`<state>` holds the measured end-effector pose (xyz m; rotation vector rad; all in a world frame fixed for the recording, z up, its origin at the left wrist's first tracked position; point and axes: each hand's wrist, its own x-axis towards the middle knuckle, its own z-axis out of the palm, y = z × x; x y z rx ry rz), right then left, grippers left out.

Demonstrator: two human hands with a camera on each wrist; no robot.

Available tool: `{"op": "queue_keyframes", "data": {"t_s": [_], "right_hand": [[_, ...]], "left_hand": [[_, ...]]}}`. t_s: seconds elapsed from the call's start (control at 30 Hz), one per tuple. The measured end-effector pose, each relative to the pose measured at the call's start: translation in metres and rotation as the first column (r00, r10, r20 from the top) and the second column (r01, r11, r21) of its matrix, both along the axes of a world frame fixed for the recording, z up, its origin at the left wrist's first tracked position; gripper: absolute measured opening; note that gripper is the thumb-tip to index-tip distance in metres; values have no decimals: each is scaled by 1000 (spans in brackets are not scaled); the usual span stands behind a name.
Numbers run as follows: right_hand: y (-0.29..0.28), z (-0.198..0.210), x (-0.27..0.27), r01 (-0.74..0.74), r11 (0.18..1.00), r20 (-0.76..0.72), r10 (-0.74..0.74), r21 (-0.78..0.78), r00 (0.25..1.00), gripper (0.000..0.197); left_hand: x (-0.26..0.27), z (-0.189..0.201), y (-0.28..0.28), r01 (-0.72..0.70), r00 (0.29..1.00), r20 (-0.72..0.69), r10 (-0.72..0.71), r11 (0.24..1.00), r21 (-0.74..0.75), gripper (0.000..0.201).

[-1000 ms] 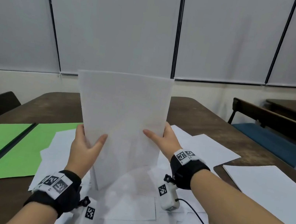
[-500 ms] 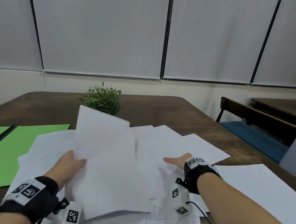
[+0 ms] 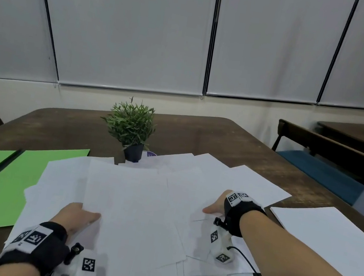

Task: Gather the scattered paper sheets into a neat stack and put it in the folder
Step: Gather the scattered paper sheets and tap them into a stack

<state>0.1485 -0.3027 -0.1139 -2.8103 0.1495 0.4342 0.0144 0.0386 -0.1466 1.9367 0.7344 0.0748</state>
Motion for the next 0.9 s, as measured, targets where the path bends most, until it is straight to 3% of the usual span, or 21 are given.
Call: {"op": "queue_keyframes", "data": {"t_s": [0.1,0.2,0.3,0.33,0.4,0.43,0.47,0.6,0.73,0.83,0.9], "right_hand": [[2,-6,6,6,994,-12,-5,107,1000,45],[1,-7,10,54,970,17,-60,236,998,26],[-12,-5,19,150,887,151,-236,437,960,36],[-15,-4,18,179,818,182,-324,547,928,45],[-18,-3,15,213,577,111,-475,789,873,48],[-17,-4,11,227,471,40,-493,853,869,41],[-13,-6,7,253,417,-34,-466,873,884,36],[11,-15,-6,271,459,-194,-209,846,959,34],[30,-24,0,272,493,-197,-198,827,960,19],[31,-20,3,221,517,-90,-266,827,960,14],[21,-11,5,144,588,89,-349,796,933,3]], "left_hand": [[5,-5,5,-6,1000,-24,7,1000,21,22],[6,-4,4,-1,997,-72,6,998,63,57],[6,-5,10,6,996,-89,-2,999,41,64],[8,-8,13,6,996,-91,-3,999,34,62],[8,-8,13,1,996,-91,2,1000,29,64],[7,-7,12,2,996,-90,1,1000,31,65],[7,-7,9,-5,996,-94,8,999,35,67],[8,-10,8,-25,997,-74,26,1000,18,62],[11,-14,12,-1,999,-49,3,1000,28,47],[9,-13,9,3,1000,-16,-3,1000,11,25],[8,-13,10,23,1000,-8,-23,1000,1,24]]}}
